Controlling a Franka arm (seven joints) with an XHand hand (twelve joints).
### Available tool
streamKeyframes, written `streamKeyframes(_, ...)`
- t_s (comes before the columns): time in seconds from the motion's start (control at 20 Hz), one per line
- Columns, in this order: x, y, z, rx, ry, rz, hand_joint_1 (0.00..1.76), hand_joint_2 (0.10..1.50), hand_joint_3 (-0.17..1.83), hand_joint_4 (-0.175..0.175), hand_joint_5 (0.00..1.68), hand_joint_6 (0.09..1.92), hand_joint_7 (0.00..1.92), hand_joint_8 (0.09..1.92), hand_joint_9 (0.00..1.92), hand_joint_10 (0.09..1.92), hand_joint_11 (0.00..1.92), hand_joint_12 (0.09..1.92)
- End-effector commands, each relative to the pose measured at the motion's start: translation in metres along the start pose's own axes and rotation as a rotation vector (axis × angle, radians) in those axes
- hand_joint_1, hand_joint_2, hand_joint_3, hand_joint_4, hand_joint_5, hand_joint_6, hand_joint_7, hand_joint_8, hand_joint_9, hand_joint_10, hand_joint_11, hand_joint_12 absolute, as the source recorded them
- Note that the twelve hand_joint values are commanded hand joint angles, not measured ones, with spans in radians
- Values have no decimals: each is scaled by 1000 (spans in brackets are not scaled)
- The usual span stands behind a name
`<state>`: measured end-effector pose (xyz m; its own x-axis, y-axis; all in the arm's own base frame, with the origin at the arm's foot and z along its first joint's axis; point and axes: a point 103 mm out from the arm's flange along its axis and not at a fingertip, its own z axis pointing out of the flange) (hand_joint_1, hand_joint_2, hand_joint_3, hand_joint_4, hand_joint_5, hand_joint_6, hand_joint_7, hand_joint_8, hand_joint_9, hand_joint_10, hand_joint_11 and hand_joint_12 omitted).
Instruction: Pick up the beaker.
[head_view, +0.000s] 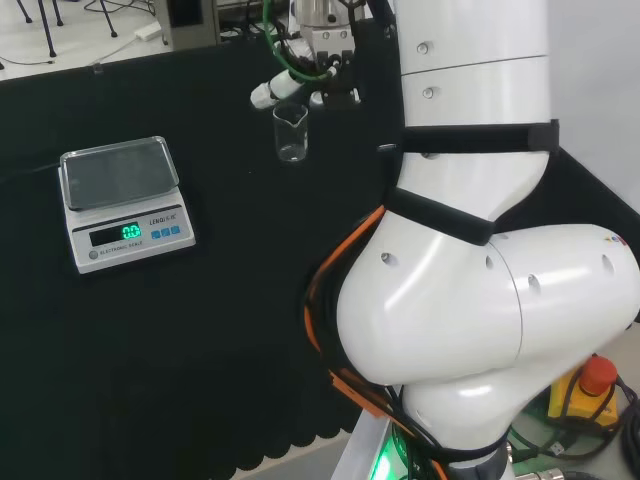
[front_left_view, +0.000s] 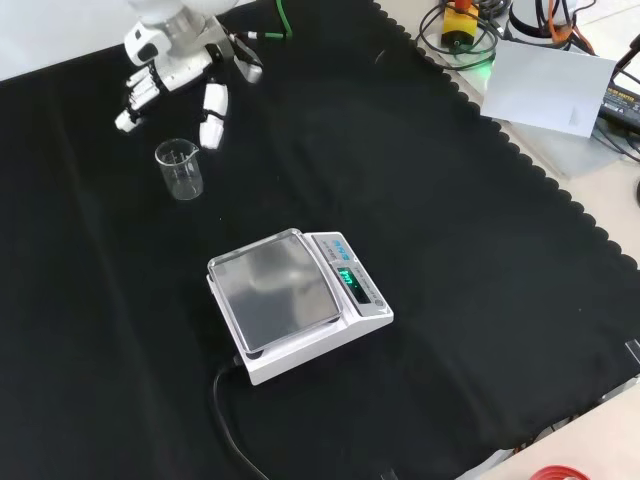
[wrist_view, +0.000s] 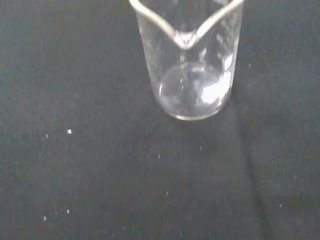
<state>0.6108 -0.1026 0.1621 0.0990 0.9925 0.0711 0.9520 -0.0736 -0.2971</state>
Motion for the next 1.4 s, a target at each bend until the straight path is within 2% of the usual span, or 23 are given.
streamKeyframes(0.05,-1,8,29,67,-43,11,393,670,19,80,19,87,85,615,185,847,0,1432)
streamKeyframes(0.35,-4,18,47,99,-69,33,405,669,17,82,11,87,73,614,168,847,0,1429)
streamKeyframes(0.45,-26,10,43,102,-59,44,435,674,19,84,9,87,70,614,165,850,0,1428)
streamKeyframes(0.55,-20,15,49,102,-80,54,473,681,22,89,9,87,67,615,162,853,0,1428)
streamKeyframes(0.65,0,25,61,84,-103,51,553,700,30,96,42,87,80,624,176,860,0,1466)
streamKeyframes(0.8,8,29,64,66,-103,37,646,721,40,101,105,87,133,650,245,857,0,1554)
streamKeyframes(1.05,16,33,66,-4,-101,31,765,740,69,102,281,87,319,709,498,768,207,1512)
streamKeyframes(1.1,17,33,67,-37,-95,33,821,752,87,103,383,94,407,735,594,757,326,1458)
streamKeyframes(1.15,18,33,67,-56,-93,33,876,753,128,109,480,234,502,749,704,707,445,1398)
streamKeyframes(1.25,21,34,66,-105,-104,35,1018,703,346,116,601,760,673,823,924,639,690,1276)
streamKeyframes(1.3,22,36,65,-122,-103,39,1091,657,501,98,641,965,736,897,1018,638,838,1193)
streamKeyframes(1.4,23,37,64,-140,-105,40,1189,597,705,55,694,1187,797,1029,1113,677,1061,1032)
